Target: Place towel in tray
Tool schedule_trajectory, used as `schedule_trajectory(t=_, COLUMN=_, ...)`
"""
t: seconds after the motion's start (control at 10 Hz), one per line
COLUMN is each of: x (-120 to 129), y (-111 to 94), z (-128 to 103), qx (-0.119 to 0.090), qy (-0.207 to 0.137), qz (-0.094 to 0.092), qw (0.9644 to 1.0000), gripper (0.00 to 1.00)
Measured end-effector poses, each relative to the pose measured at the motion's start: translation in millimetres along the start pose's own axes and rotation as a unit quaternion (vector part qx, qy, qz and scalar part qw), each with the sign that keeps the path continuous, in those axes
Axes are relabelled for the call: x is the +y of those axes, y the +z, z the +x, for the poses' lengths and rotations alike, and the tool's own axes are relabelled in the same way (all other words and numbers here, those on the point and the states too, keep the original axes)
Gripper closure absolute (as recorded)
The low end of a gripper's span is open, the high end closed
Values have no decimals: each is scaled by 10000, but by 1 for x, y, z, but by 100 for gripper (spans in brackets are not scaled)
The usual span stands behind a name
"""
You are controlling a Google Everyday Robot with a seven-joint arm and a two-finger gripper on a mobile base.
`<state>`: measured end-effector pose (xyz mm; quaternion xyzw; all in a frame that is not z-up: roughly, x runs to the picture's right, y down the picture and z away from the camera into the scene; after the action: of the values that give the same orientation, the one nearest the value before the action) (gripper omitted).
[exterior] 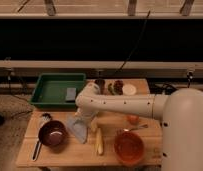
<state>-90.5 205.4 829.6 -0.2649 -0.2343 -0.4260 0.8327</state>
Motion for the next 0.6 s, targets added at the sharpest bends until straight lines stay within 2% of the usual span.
schedule_trajectory(t=0.3, x=-1, y=8, z=0, qx=31, qy=-24, qz=-86, qw=10000, gripper=20)
schedule_trajectory(t=0.4, x=-2, y=10, z=-2, qx=43, qy=-59, qz=-146, qw=9999, gripper=23)
schedule_trajectory(t=0.6, x=-2, y=14, z=-4, qx=65, qy=-108, qz=-247, qw=9996, gripper=39)
